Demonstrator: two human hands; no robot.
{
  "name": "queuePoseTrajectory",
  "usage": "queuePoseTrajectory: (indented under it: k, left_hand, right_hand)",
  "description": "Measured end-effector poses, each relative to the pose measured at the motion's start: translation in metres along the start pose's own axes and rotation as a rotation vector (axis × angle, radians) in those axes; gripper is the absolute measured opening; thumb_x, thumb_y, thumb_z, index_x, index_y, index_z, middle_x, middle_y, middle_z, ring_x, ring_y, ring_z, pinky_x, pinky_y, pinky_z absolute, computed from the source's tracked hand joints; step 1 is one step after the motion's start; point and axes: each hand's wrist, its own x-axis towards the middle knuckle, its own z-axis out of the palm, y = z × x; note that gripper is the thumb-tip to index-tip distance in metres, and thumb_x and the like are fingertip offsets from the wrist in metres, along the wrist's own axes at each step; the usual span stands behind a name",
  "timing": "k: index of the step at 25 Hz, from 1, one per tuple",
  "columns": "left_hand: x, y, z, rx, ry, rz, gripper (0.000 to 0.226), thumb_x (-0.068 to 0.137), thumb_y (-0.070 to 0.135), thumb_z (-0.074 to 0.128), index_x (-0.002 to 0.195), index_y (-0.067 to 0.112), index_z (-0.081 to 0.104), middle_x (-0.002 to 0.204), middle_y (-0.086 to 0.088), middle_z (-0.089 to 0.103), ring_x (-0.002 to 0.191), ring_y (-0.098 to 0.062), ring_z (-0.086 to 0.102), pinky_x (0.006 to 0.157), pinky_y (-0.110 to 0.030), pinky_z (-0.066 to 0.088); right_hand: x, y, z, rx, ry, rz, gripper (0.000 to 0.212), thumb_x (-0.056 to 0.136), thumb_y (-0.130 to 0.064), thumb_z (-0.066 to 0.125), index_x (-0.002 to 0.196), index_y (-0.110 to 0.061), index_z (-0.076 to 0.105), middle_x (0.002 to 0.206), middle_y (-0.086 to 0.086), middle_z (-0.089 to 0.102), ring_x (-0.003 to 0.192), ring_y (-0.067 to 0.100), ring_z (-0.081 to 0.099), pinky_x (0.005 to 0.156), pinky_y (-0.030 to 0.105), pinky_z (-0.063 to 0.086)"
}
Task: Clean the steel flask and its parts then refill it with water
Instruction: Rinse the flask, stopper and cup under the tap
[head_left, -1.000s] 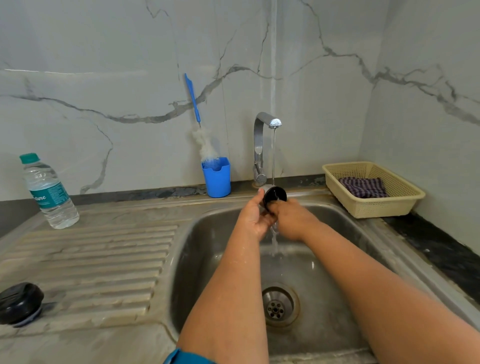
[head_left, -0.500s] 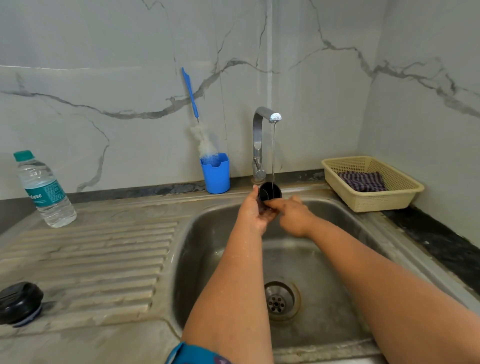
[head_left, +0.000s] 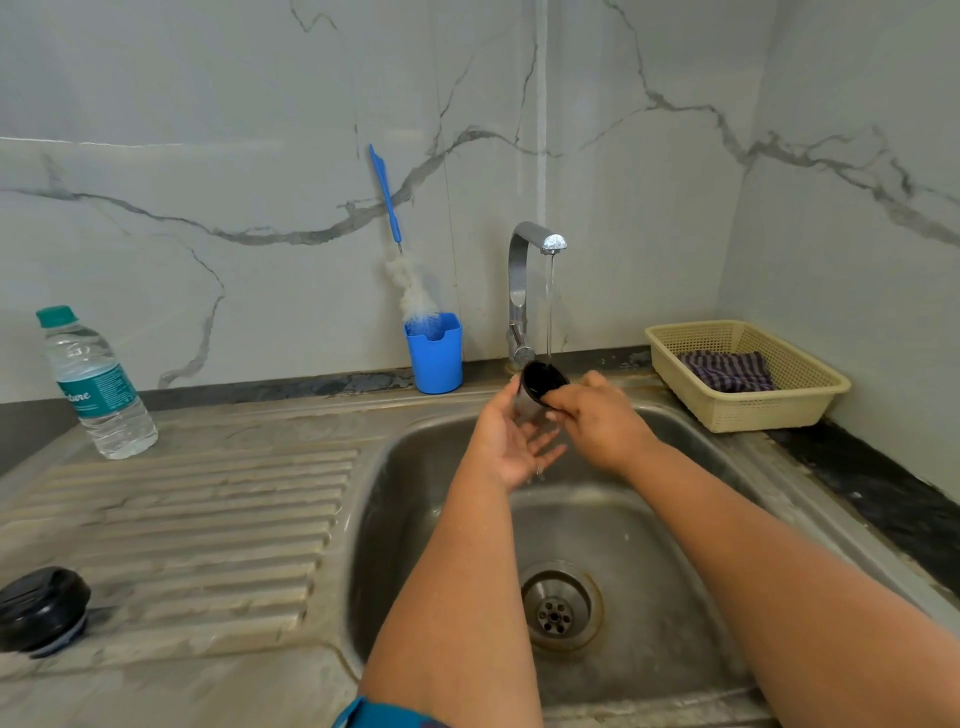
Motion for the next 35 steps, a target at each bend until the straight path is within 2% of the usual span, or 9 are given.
queuePoseTrajectory:
  k: [5, 10, 14, 18, 21, 26, 28, 32, 35]
  left_hand:
    - [-0.002, -0.001, 0.006, -0.216, 0.01, 0.149, 0.017, 0.093, 0.019, 0.063, 0.101, 0.004, 0.063, 0.09, -0.014, 0.063, 0.072, -0.018, 0.06, 0.066, -0.025, 0.053]
    - [0.005, -0.002, 0.019, -0.122, 0.137, 0.146, 0.034, 0.091, 0.032, 0.068, 0.109, 0.004, 0.059, 0.099, -0.016, 0.063, 0.085, -0.024, 0.062, 0.085, -0.031, 0.052]
    - [0.009, -0.003, 0.009, -0.099, 0.125, 0.106, 0.048, 0.09, 0.035, 0.068, 0.122, 0.0, 0.055, 0.107, -0.018, 0.062, 0.095, -0.026, 0.062, 0.092, -0.037, 0.054]
    - [0.009, -0.006, 0.009, 0.112, 0.221, 0.028, 0.051, 0.091, 0.053, 0.06, 0.117, 0.009, 0.06, 0.093, -0.012, 0.067, 0.076, -0.019, 0.064, 0.062, -0.024, 0.052]
    - [0.009, -0.005, 0.005, 0.142, 0.176, 0.005, 0.069, 0.083, 0.07, 0.058, 0.114, 0.01, 0.065, 0.093, -0.01, 0.072, 0.076, -0.016, 0.066, 0.065, -0.024, 0.053]
    - [0.002, -0.007, -0.002, -0.109, -0.056, 0.156, 0.033, 0.09, 0.028, 0.067, 0.118, 0.012, 0.063, 0.106, -0.011, 0.066, 0.078, -0.012, 0.061, 0.067, -0.02, 0.056]
    - [0.004, -0.005, -0.001, -0.085, 0.0, 0.155, 0.039, 0.086, 0.035, 0.07, 0.117, 0.01, 0.064, 0.103, -0.012, 0.067, 0.076, -0.014, 0.063, 0.059, -0.018, 0.054]
    - [0.007, -0.001, -0.001, 0.036, 0.124, 0.01, 0.053, 0.084, 0.055, 0.068, 0.108, 0.008, 0.066, 0.074, -0.01, 0.066, 0.045, -0.01, 0.053, 0.039, -0.015, 0.038]
    - [0.011, -0.002, -0.006, 0.094, 0.169, -0.077, 0.062, 0.082, 0.068, 0.059, 0.102, 0.009, 0.063, 0.059, -0.005, 0.059, 0.037, -0.008, 0.041, 0.034, -0.015, 0.029]
  right_hand:
    - [-0.006, -0.017, 0.008, 0.281, 0.05, 0.059, 0.025, 0.096, -0.011, 0.05, 0.114, -0.018, 0.064, 0.086, 0.003, 0.048, 0.094, 0.027, 0.048, 0.077, 0.026, 0.036]
    - [-0.01, -0.023, -0.008, -0.42, 0.033, 0.032, 0.039, 0.097, -0.016, 0.041, 0.132, -0.031, 0.05, 0.119, -0.01, 0.053, 0.108, 0.024, 0.036, 0.086, 0.039, 0.032]
    - [-0.004, -0.024, 0.001, 0.203, -0.261, 0.24, 0.055, 0.089, -0.005, 0.049, 0.138, -0.029, 0.049, 0.13, 0.008, 0.057, 0.114, 0.024, 0.05, 0.098, 0.041, 0.044]
    - [-0.01, 0.002, 0.002, -0.162, -0.205, 0.134, 0.04, 0.093, -0.024, 0.05, 0.125, -0.048, 0.053, 0.115, -0.004, 0.06, 0.11, 0.021, 0.04, 0.089, 0.037, 0.034]
    - [-0.009, 0.001, 0.0, -0.156, -0.056, 0.043, 0.03, 0.096, -0.029, 0.046, 0.116, -0.049, 0.055, 0.098, -0.008, 0.054, 0.098, 0.021, 0.037, 0.077, 0.034, 0.027]
    - [0.001, -0.009, 0.009, 0.199, -0.041, 0.124, 0.027, 0.095, -0.025, 0.051, 0.118, -0.036, 0.06, 0.097, 0.007, 0.059, 0.102, 0.025, 0.047, 0.083, 0.033, 0.038]
    - [0.0, -0.007, -0.001, 0.181, -0.121, 0.094, 0.033, 0.093, -0.019, 0.052, 0.117, -0.041, 0.061, 0.101, 0.008, 0.053, 0.096, 0.028, 0.051, 0.08, 0.03, 0.039]
    - [-0.008, -0.011, -0.014, -0.321, -0.139, -0.093, 0.034, 0.093, -0.019, 0.051, 0.118, -0.041, 0.059, 0.109, -0.006, 0.052, 0.106, 0.022, 0.04, 0.086, 0.034, 0.036]
    - [-0.004, -0.02, -0.007, -0.103, -0.273, -0.085, 0.018, 0.093, -0.018, 0.054, 0.105, -0.025, 0.066, 0.101, -0.002, 0.062, 0.099, 0.019, 0.05, 0.077, 0.024, 0.041]
